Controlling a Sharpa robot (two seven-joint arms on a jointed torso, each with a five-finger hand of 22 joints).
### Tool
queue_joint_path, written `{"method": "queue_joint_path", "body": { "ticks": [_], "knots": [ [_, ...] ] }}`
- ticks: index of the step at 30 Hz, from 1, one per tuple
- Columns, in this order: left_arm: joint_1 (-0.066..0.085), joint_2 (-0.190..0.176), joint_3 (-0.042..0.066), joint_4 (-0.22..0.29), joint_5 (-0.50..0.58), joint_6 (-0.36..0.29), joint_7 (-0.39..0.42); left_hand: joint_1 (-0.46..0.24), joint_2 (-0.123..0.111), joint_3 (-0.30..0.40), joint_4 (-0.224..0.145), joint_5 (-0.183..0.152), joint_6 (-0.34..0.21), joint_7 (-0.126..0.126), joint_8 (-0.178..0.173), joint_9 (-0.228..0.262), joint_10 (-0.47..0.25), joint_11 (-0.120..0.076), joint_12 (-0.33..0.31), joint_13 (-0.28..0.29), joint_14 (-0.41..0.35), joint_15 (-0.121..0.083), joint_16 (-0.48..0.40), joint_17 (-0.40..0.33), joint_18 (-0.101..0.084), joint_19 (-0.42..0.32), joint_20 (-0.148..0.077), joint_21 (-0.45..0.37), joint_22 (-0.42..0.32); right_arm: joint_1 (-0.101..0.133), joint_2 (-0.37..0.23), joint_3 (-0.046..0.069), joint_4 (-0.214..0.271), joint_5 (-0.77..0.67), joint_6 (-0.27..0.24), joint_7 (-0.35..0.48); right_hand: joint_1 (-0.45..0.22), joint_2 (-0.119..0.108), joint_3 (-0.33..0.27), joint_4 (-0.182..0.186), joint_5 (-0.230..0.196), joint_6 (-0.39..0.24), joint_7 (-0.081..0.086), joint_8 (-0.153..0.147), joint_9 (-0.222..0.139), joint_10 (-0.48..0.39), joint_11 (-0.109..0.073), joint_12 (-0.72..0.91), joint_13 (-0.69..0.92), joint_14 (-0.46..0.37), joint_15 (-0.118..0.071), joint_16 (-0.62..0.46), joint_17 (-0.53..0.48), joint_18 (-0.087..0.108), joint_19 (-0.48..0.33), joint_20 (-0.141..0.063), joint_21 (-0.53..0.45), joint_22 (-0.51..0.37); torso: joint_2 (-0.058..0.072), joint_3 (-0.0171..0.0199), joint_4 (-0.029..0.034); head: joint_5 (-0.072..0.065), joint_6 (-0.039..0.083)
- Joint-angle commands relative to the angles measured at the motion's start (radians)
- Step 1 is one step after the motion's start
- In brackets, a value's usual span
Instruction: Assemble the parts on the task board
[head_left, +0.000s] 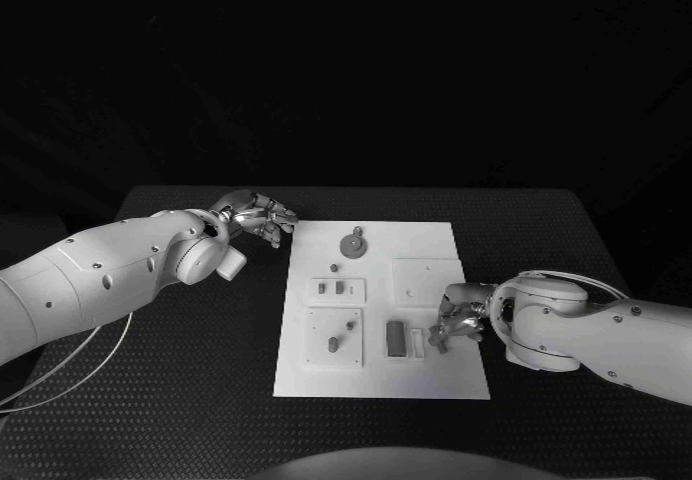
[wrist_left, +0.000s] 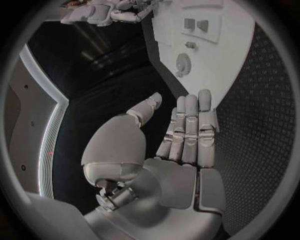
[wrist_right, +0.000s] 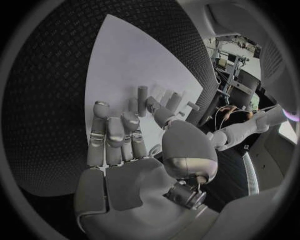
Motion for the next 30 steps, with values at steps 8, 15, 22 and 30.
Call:
{"method": "queue_joint_path", "body": {
  "ticks": [8, 15, 22, 30],
  "knots": [
    [0.001, 0.000, 0.000, 0.004, -0.004, 0.011, 0.004, -0.010, -0.001, 0.000, 0.006, -0.003, 0.002, 0.004, 0.004, 0.002, -0.025, 0.017, 0.007, 0.002, 0.002, -0.007, -0.005, 0.002, 0.043, 0.001, -0.007, -0.007, 0.002, 0.001, 0.006, -0.001, 0.014, 0.141, -0.073, -0.014, -0.005, 0.005, -0.004, 0.002, 0.002, 0.006, 0.004, 0.005, 0.002, 0.029, -0.017, 0.009, 0.005, 0.025, -0.012, 0.005, 0.006, 0.006, 0.010, -0.002, 0.007, 0.017, 0.000, -0.0010, 0.0001, 0.001, -0.003],
    [0.001, -0.001, 0.000, 0.005, -0.004, 0.010, 0.003, -0.010, -0.002, 0.000, 0.005, -0.003, 0.002, 0.004, 0.004, 0.002, -0.026, 0.017, 0.007, 0.002, 0.002, -0.007, -0.005, 0.002, 0.043, 0.001, -0.007, -0.007, 0.002, 0.000, 0.019, -0.001, 0.004, 0.152, -0.080, -0.016, -0.018, -0.002, -0.005, 0.004, 0.003, 0.007, 0.004, 0.003, 0.000, 0.028, -0.017, 0.007, 0.003, 0.025, -0.014, 0.003, 0.003, 0.006, 0.012, -0.003, 0.006, 0.017, 0.000, -0.0001, -0.0005, 0.001, -0.004],
    [0.001, -0.001, 0.000, 0.005, -0.004, 0.011, 0.003, -0.010, -0.002, 0.001, 0.005, -0.003, 0.002, 0.004, 0.005, 0.002, -0.026, 0.017, 0.008, 0.002, 0.002, -0.007, -0.006, 0.002, 0.043, 0.001, -0.007, -0.008, 0.003, 0.000, 0.035, -0.001, -0.001, 0.153, -0.076, -0.015, -0.026, -0.004, -0.004, 0.005, 0.003, 0.008, 0.004, 0.003, 0.000, 0.029, -0.017, 0.008, 0.003, 0.027, -0.015, 0.003, 0.005, 0.006, 0.014, -0.003, 0.005, 0.016, 0.000, 0.0013, 0.0008, 0.001, -0.005],
    [0.001, -0.001, 0.000, 0.005, -0.005, 0.012, 0.003, -0.010, -0.002, 0.001, 0.005, -0.003, 0.002, 0.004, 0.005, 0.002, -0.027, 0.017, 0.009, 0.002, 0.002, -0.007, -0.006, 0.003, 0.043, 0.001, -0.007, -0.008, 0.003, -0.002, 0.044, -0.002, -0.004, 0.165, -0.045, -0.016, -0.037, -0.007, -0.002, 0.006, 0.003, 0.009, 0.004, 0.002, -0.001, 0.030, -0.018, 0.008, 0.003, 0.028, -0.016, 0.003, 0.006, 0.006, 0.015, -0.004, 0.004, 0.016, 0.000, 0.0015, 0.0002, 0.004, -0.010]
  ]
}}
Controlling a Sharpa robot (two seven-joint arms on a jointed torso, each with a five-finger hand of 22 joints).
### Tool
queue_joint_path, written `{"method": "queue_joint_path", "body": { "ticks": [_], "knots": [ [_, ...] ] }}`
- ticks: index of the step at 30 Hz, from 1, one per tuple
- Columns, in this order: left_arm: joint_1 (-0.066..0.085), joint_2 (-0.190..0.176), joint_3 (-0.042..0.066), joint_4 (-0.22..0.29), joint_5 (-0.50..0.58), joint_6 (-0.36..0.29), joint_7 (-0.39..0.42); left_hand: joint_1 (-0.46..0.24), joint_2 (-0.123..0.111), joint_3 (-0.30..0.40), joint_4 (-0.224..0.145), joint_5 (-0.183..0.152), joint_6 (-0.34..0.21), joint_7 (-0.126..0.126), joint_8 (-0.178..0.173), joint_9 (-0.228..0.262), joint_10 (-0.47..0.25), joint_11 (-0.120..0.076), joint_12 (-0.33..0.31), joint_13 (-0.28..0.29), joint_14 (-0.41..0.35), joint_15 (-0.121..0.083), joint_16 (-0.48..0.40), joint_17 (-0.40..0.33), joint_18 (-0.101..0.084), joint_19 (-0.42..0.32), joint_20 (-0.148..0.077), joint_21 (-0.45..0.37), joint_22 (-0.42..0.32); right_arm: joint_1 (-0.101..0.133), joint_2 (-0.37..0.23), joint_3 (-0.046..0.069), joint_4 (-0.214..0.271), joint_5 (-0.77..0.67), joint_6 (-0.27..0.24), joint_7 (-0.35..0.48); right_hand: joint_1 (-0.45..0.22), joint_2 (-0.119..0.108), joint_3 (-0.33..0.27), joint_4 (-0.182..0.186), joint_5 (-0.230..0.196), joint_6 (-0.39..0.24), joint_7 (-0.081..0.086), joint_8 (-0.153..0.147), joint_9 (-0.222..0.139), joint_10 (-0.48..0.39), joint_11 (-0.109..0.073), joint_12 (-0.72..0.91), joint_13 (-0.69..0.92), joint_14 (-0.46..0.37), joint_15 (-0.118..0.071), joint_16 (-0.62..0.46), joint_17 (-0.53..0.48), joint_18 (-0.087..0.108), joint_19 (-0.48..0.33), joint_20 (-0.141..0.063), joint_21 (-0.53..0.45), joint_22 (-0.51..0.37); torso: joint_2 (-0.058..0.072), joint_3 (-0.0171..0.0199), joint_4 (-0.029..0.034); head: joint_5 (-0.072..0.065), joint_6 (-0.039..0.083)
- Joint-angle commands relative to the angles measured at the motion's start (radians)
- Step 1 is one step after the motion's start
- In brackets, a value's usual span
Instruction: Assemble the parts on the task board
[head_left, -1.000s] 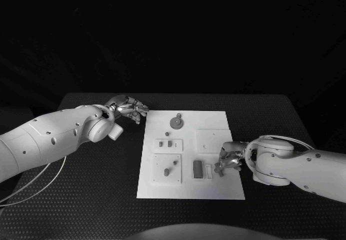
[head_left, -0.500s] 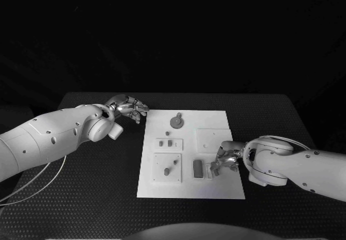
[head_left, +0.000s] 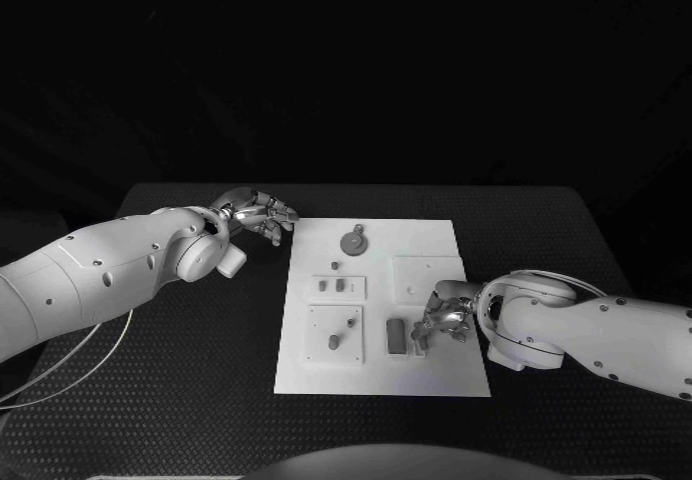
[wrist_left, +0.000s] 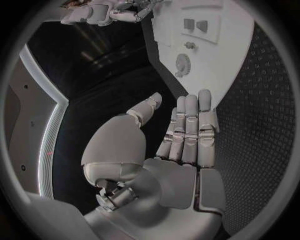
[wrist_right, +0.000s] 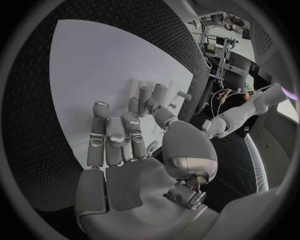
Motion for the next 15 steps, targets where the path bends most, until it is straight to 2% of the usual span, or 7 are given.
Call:
{"method": "queue_joint_path", "body": {
  "ticks": [1, 6, 15],
  "knots": [
    [0.001, 0.001, 0.001, 0.003, -0.003, 0.011, 0.005, -0.010, -0.002, 0.001, 0.005, -0.003, 0.002, 0.004, 0.005, 0.001, -0.027, 0.017, 0.005, 0.002, 0.000, -0.004, -0.006, 0.001, 0.043, 0.001, -0.006, -0.005, 0.001, -0.002, 0.001, -0.001, -0.002, 0.013, 0.026, -0.002, -0.011, 0.000, 0.001, 0.006, 0.004, 0.005, 0.002, 0.002, -0.002, 0.026, -0.021, 0.002, -0.001, 0.017, -0.016, 0.003, 0.000, 0.014, 0.006, 0.002, 0.000, 0.016, 0.000, 0.0001, -0.0004, 0.001, -0.003],
    [0.001, 0.000, 0.001, 0.004, -0.003, 0.012, 0.005, -0.010, -0.002, 0.001, 0.006, -0.003, 0.002, 0.004, 0.005, 0.001, -0.027, 0.017, 0.006, 0.002, 0.000, -0.004, -0.006, 0.001, 0.043, 0.001, -0.006, -0.005, 0.002, -0.003, 0.004, -0.001, -0.007, -0.027, 0.041, -0.004, -0.013, 0.001, 0.002, 0.006, 0.004, 0.005, 0.002, 0.001, -0.002, 0.028, -0.021, 0.004, 0.001, 0.018, -0.016, 0.003, 0.001, 0.014, 0.006, 0.002, 0.000, 0.016, -0.001, -0.0003, -0.0003, -0.004, -0.005],
    [0.001, -0.001, 0.001, 0.003, -0.003, 0.012, 0.005, -0.010, -0.002, 0.001, 0.006, -0.003, 0.001, 0.004, 0.005, 0.001, -0.028, 0.017, 0.007, 0.002, 0.000, -0.004, -0.006, 0.002, 0.043, 0.001, -0.006, -0.005, 0.002, -0.006, 0.008, -0.002, -0.013, -0.045, 0.051, -0.005, -0.020, -0.001, 0.003, 0.007, 0.004, 0.005, 0.002, 0.001, -0.002, 0.027, -0.021, 0.004, 0.001, 0.016, -0.016, 0.002, -0.001, 0.014, 0.007, 0.002, -0.001, 0.016, 0.000, 0.0002, -0.0002, -0.004, -0.010]
  ]
}}
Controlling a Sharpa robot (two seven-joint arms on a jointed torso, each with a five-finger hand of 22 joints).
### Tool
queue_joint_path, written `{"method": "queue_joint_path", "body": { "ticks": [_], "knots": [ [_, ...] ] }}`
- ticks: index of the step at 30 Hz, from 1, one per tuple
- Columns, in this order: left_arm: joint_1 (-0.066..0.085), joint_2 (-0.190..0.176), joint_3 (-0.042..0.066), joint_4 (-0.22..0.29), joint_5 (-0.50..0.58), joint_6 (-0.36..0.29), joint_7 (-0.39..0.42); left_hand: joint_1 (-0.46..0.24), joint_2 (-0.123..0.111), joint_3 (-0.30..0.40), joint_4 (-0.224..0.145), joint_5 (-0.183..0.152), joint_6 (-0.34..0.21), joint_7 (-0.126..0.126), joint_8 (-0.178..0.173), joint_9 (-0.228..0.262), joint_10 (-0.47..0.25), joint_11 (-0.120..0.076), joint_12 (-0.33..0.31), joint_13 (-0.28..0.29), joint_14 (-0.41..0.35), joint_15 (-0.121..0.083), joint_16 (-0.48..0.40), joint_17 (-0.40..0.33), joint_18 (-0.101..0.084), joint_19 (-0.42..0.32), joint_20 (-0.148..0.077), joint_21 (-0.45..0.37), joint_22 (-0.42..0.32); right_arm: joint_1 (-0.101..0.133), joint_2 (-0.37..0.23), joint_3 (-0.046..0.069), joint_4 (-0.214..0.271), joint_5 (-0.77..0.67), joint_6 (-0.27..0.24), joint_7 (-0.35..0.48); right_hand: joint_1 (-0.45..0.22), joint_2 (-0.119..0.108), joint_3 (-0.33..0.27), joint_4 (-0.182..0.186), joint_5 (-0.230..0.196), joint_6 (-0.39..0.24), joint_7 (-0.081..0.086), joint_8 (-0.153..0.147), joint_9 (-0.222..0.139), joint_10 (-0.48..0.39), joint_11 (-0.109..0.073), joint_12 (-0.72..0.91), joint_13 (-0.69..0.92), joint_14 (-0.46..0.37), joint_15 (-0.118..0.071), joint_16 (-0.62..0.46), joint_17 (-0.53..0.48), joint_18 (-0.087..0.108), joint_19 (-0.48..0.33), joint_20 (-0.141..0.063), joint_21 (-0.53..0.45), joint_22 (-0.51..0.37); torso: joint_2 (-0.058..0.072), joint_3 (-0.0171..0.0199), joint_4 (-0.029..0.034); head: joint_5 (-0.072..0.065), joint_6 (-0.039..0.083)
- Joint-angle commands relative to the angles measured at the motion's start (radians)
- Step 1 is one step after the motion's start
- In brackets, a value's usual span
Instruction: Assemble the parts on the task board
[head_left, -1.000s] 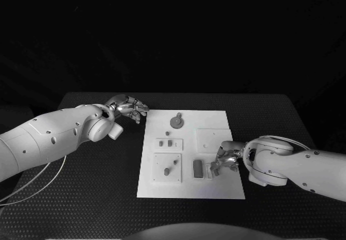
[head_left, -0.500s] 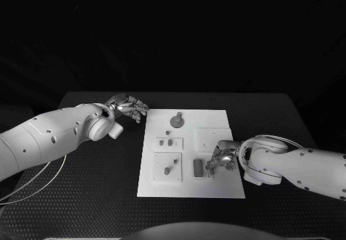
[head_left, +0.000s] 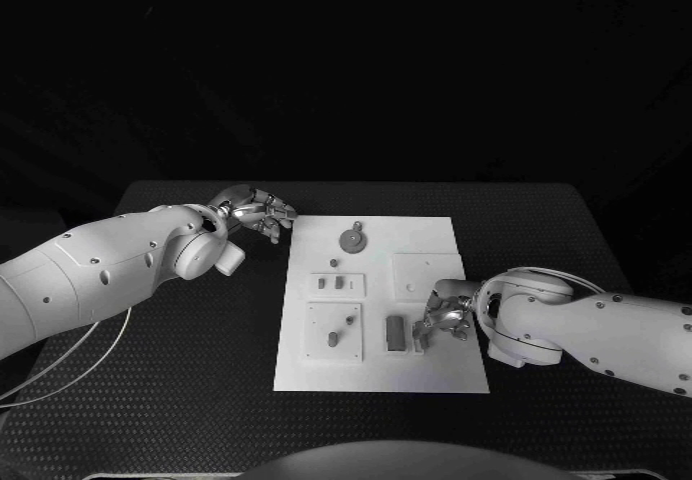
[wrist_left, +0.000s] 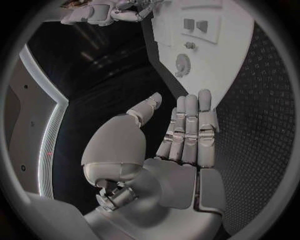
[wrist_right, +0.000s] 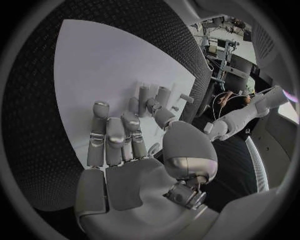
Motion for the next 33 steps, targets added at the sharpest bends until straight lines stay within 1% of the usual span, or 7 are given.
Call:
{"method": "queue_joint_path", "body": {
  "ticks": [1, 3, 15, 33],
  "knots": [
    [0.001, 0.001, 0.001, 0.002, -0.002, 0.011, 0.005, -0.010, -0.002, 0.001, 0.006, -0.003, 0.001, 0.004, 0.005, 0.001, -0.028, 0.017, 0.007, 0.001, 0.000, -0.004, -0.006, 0.002, 0.043, 0.000, -0.005, -0.005, 0.001, -0.003, 0.003, -0.001, -0.001, -0.027, 0.026, -0.002, -0.013, -0.002, 0.000, 0.004, 0.004, 0.003, 0.003, 0.001, -0.002, 0.024, -0.018, 0.004, 0.000, 0.013, -0.016, 0.002, -0.002, 0.014, 0.007, 0.002, -0.002, 0.016, 0.000, 0.0000, -0.0001, 0.000, -0.002],
    [0.001, 0.002, 0.001, 0.002, -0.002, 0.011, 0.006, -0.010, -0.002, 0.001, 0.006, -0.003, 0.001, 0.004, 0.005, 0.001, -0.028, 0.017, 0.007, 0.001, 0.000, -0.004, -0.006, 0.002, 0.043, 0.000, -0.005, -0.005, 0.001, -0.004, 0.004, -0.001, -0.001, -0.027, 0.026, -0.002, -0.019, -0.003, 0.001, 0.005, 0.004, 0.003, 0.004, 0.000, -0.002, 0.024, -0.018, 0.004, 0.000, 0.013, -0.017, 0.001, -0.002, 0.014, 0.007, 0.002, -0.002, 0.016, 0.000, 0.0000, -0.0002, 0.000, 0.000],
    [0.001, 0.001, 0.001, 0.003, -0.002, 0.011, 0.006, -0.010, -0.002, 0.001, 0.006, -0.003, 0.001, 0.004, 0.005, 0.001, -0.029, 0.017, 0.008, 0.002, 0.000, -0.004, -0.006, 0.002, 0.043, 0.000, -0.005, -0.006, 0.002, -0.007, 0.010, -0.001, -0.003, -0.021, 0.024, -0.001, -0.035, -0.011, 0.003, 0.007, 0.004, 0.004, 0.004, -0.001, -0.003, 0.023, -0.018, 0.003, 0.000, 0.013, -0.017, 0.001, -0.002, 0.014, 0.008, 0.002, -0.004, 0.016, 0.000, 0.0003, 0.0003, 0.004, -0.003],
    [0.001, 0.001, 0.001, 0.002, -0.002, 0.012, 0.005, -0.010, -0.002, 0.001, 0.006, -0.003, 0.001, 0.004, 0.005, 0.001, -0.031, 0.017, 0.010, 0.002, 0.000, -0.004, -0.007, 0.003, 0.043, 0.000, -0.004, -0.007, 0.003, -0.009, 0.011, -0.001, -0.003, -0.015, 0.031, 0.000, -0.037, -0.009, 0.007, 0.007, 0.005, 0.005, 0.003, -0.001, -0.003, 0.024, -0.018, 0.006, 0.002, 0.013, -0.017, 0.001, -0.001, 0.014, 0.009, 0.001, -0.004, 0.016, 0.000, 0.0001, -0.0001, 0.003, -0.004]
  ]
}}
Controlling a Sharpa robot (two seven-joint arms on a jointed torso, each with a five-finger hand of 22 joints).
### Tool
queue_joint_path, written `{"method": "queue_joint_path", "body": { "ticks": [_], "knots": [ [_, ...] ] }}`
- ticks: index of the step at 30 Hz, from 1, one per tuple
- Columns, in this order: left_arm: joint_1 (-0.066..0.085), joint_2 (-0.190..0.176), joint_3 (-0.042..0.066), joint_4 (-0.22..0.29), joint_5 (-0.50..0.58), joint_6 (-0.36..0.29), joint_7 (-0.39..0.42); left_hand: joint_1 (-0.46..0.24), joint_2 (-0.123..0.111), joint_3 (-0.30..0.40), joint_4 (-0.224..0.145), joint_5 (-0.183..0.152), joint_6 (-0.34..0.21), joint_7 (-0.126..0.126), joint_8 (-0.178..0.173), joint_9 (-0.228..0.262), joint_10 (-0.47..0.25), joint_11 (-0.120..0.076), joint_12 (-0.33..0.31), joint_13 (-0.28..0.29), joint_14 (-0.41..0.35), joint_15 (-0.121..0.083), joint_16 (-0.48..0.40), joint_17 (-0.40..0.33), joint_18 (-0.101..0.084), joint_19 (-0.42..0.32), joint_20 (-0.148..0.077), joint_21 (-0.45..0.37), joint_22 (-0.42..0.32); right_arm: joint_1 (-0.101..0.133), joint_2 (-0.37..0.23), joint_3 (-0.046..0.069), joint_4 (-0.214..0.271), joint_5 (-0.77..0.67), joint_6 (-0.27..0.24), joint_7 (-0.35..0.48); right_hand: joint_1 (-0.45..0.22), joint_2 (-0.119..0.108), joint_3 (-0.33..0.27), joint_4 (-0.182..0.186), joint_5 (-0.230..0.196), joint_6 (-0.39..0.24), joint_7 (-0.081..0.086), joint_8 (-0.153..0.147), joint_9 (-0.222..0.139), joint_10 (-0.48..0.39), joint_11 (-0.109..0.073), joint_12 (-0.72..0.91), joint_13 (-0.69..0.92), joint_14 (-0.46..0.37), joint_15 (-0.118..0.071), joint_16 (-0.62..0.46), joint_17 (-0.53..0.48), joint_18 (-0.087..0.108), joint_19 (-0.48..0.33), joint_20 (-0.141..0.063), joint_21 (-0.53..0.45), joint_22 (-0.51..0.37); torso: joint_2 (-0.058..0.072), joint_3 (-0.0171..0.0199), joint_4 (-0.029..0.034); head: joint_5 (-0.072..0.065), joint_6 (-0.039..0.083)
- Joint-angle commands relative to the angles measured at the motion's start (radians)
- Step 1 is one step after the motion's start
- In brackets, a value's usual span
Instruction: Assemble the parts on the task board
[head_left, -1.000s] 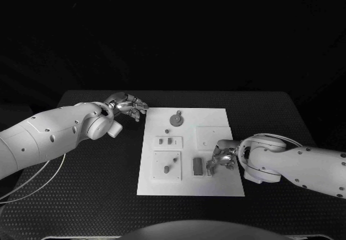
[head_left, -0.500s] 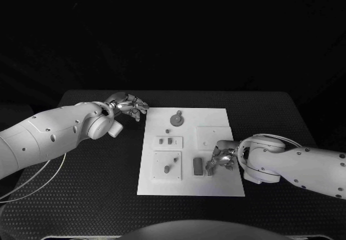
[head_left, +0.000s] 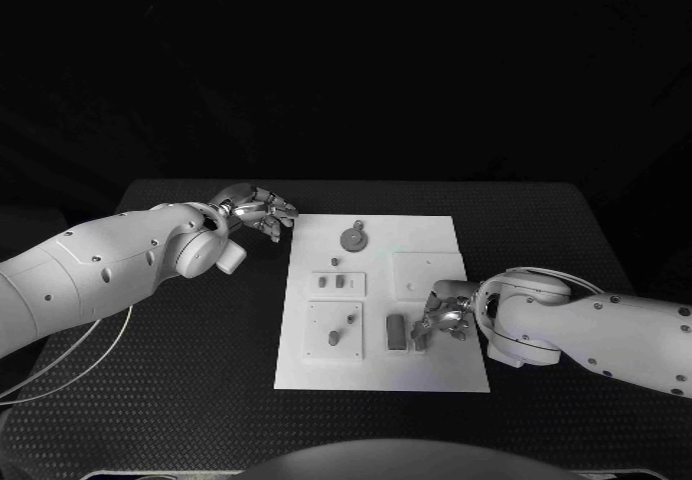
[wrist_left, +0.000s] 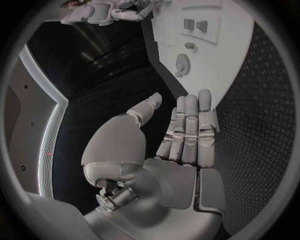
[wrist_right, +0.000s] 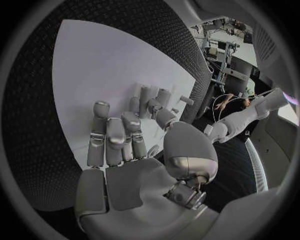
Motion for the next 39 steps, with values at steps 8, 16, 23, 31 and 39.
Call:
{"method": "queue_joint_path", "body": {
  "ticks": [8, 16, 23, 31, 39],
  "knots": [
    [0.001, 0.001, 0.000, 0.002, -0.002, 0.012, 0.006, -0.010, -0.002, 0.001, 0.006, -0.003, 0.001, 0.004, 0.005, 0.002, -0.031, 0.017, 0.007, 0.002, 0.002, -0.006, -0.003, 0.001, 0.043, 0.000, -0.005, -0.007, 0.001, -0.004, 0.002, -0.002, 0.001, -0.003, 0.022, 0.000, -0.008, 0.001, 0.005, 0.004, 0.005, 0.001, 0.008, -0.002, -0.001, 0.013, -0.006, 0.007, 0.003, 0.002, -0.005, 0.001, 0.001, 0.014, 0.009, 0.001, -0.004, 0.016, 0.000, -0.0005, 0.0000, 0.000, 0.001],
    [0.001, 0.001, 0.000, 0.002, -0.002, 0.012, 0.005, -0.010, -0.002, 0.001, 0.006, -0.003, 0.001, 0.004, 0.005, 0.002, -0.031, 0.017, 0.008, 0.002, 0.002, -0.006, -0.004, 0.002, 0.043, 0.001, -0.005, -0.007, 0.002, -0.004, 0.003, -0.002, 0.003, 0.003, 0.023, 0.001, -0.017, -0.010, 0.006, 0.004, 0.004, -0.001, 0.008, -0.003, -0.002, 0.009, -0.005, 0.003, -0.001, -0.001, -0.005, -0.001, -0.003, 0.014, 0.009, 0.001, -0.006, 0.016, 0.000, -0.0004, -0.0001, 0.001, 0.000],
    [0.001, 0.000, 0.000, 0.003, -0.002, 0.012, 0.005, -0.010, -0.002, 0.001, 0.006, -0.003, 0.001, 0.004, 0.005, 0.002, -0.032, 0.018, 0.009, 0.002, 0.002, -0.006, -0.004, 0.002, 0.043, 0.001, -0.005, -0.008, 0.002, -0.005, 0.002, -0.002, 0.004, 0.024, 0.027, 0.003, -0.017, -0.010, 0.007, 0.004, 0.004, 0.000, 0.008, -0.003, -0.002, 0.009, -0.005, 0.003, 0.000, -0.002, -0.005, -0.001, -0.003, 0.014, 0.009, 0.001, -0.006, 0.016, 0.000, -0.0005, -0.0003, 0.001, -0.001],
    [0.001, 0.000, 0.000, 0.002, -0.002, 0.012, 0.005, -0.010, -0.002, 0.001, 0.006, -0.003, 0.000, 0.004, 0.005, 0.002, -0.033, 0.018, 0.010, 0.002, 0.002, -0.006, -0.004, 0.002, 0.043, 0.001, -0.005, -0.008, 0.003, -0.005, 0.002, -0.002, 0.002, 0.024, 0.016, 0.004, -0.018, -0.010, 0.009, 0.004, 0.004, 0.000, 0.008, -0.003, -0.002, 0.008, -0.005, 0.002, -0.001, -0.002, -0.005, -0.001, -0.004, 0.014, 0.009, 0.000, -0.006, 0.016, 0.000, -0.0005, -0.0003, 0.001, 0.002],
    [0.001, -0.001, 0.000, 0.002, -0.002, 0.012, 0.004, -0.010, -0.001, 0.001, 0.006, -0.003, 0.000, 0.005, 0.005, 0.002, -0.033, 0.018, 0.010, 0.002, 0.002, -0.006, -0.004, 0.002, 0.043, 0.001, -0.005, -0.009, 0.003, -0.005, 0.007, -0.002, -0.003, 0.031, 0.007, 0.005, -0.028, -0.017, 0.009, 0.008, 0.004, -0.003, 0.009, -0.005, -0.003, 0.002, -0.004, -0.005, -0.006, -0.006, -0.005, -0.003, -0.009, 0.014, 0.010, 0.001, -0.008, 0.016, 0.000, 0.0000, -0.0006, 0.001, 0.003]
  ]
}}
